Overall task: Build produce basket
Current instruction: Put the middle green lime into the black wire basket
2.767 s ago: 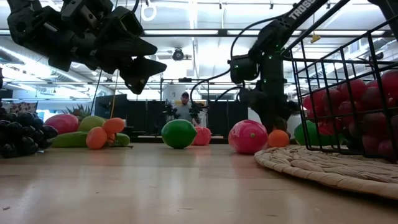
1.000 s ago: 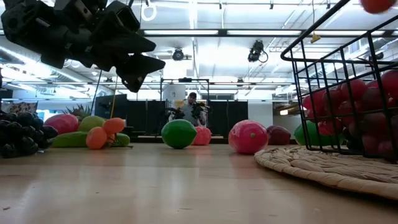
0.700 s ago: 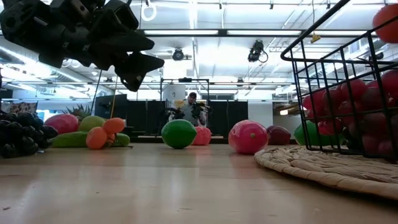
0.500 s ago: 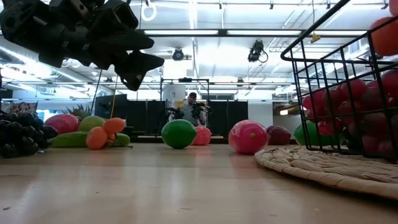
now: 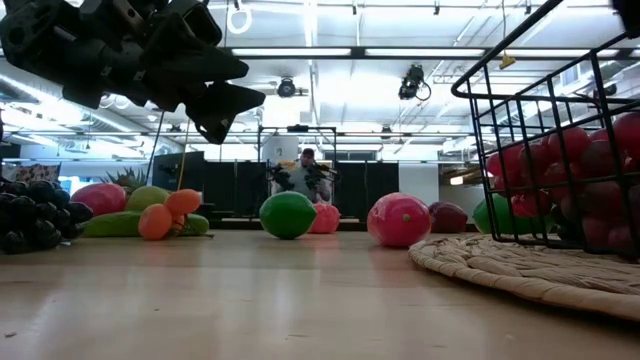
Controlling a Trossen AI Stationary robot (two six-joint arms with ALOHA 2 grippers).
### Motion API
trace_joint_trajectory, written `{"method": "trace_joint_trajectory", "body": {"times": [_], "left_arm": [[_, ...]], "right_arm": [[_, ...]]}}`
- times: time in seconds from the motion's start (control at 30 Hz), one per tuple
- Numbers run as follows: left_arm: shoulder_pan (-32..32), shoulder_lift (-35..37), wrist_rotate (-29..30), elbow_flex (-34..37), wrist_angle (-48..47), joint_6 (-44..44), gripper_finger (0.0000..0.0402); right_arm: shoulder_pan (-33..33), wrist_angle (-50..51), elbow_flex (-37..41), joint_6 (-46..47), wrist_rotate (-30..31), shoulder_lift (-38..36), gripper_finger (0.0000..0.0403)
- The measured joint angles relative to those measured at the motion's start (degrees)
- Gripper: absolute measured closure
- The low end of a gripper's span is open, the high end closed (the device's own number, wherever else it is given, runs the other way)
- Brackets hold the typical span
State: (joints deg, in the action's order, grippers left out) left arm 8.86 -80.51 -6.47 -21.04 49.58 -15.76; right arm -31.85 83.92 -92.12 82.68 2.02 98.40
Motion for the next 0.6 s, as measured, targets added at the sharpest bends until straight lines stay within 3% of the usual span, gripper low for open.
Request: {"method": "trace_joint_trajectory", "body": {"times": [0.3,0.6], "left_arm": [[0.0,0.0,0.5,0.0,0.0,1.0,0.0214],[0.0,0.0,0.5,0.0,-0.1,1.6,0.0214]], "right_arm": [[9.0,3.6,0.0,-8.7,7.1,-3.6,0.0123],[22.5,5.7,1.0,-25.8,12.2,-3.7,0.0123]]}}
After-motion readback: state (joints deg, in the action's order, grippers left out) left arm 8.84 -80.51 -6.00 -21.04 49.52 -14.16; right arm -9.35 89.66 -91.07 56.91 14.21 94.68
